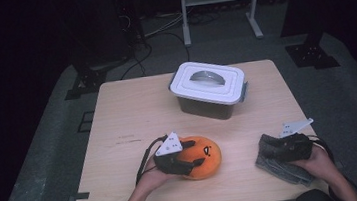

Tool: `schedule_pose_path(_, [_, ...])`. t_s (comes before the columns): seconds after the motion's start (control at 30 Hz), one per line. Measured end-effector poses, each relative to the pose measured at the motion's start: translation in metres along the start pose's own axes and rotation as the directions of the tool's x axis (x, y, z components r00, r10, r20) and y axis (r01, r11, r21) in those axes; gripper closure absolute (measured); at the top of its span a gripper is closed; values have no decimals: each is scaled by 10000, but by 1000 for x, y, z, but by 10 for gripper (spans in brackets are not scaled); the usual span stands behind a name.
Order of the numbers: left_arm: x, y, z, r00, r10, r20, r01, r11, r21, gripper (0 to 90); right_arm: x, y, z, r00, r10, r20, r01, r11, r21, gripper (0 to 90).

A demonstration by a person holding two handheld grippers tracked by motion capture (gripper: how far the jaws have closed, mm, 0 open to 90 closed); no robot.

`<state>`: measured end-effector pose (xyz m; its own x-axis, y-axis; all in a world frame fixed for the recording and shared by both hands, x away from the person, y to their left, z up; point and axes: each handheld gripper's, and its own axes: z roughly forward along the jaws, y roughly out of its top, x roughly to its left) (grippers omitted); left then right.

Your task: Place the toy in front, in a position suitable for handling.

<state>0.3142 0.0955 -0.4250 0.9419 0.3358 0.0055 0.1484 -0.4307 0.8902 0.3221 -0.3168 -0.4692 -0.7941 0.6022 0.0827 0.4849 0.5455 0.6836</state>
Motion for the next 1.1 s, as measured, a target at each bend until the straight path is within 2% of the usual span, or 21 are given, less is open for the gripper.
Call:
schedule_pose_path(0.33, [0, 0, 0, 10000, -19, 67, 19, 10000, 45, 309, -4, -1, 0, 9989, 393, -267, -393, 9992, -18, 507])
schedule_pose_path(0.57, [-1, 1, 1, 9999, -75, 82, 74, 9999, 138, 256, 1, -3, 2, 9993, -79, 371, 80, 10000, -11, 634])
schedule_pose_path(0.63, [-1, 1, 1, 9999, -91, 90, 90, 9999, 135, 247, 2, -3, 2, 9995, -116, 285, 116, 9999, -17, 707])
schedule_pose_path(0.8, [0, 2, 0, 9998, -155, 134, 154, 9998, 89, 228, 6, 1, 3, 9989, -364, 293, 358, 9991, 222, 775])
schedule_pose_path(0.97, [1, 5, -4, 9998, -124, 159, 123, 9999, 33, 199, 7, 3, 2, 9987, -411, 292, 403, 9988, 270, 792])
schedule_pose_path(1.1, [2, 6, -7, 9999, -37, 169, 37, 10000, 16, 181, 8, 6, -2, 9993, -352, 125, 353, 9994, -14, 793])
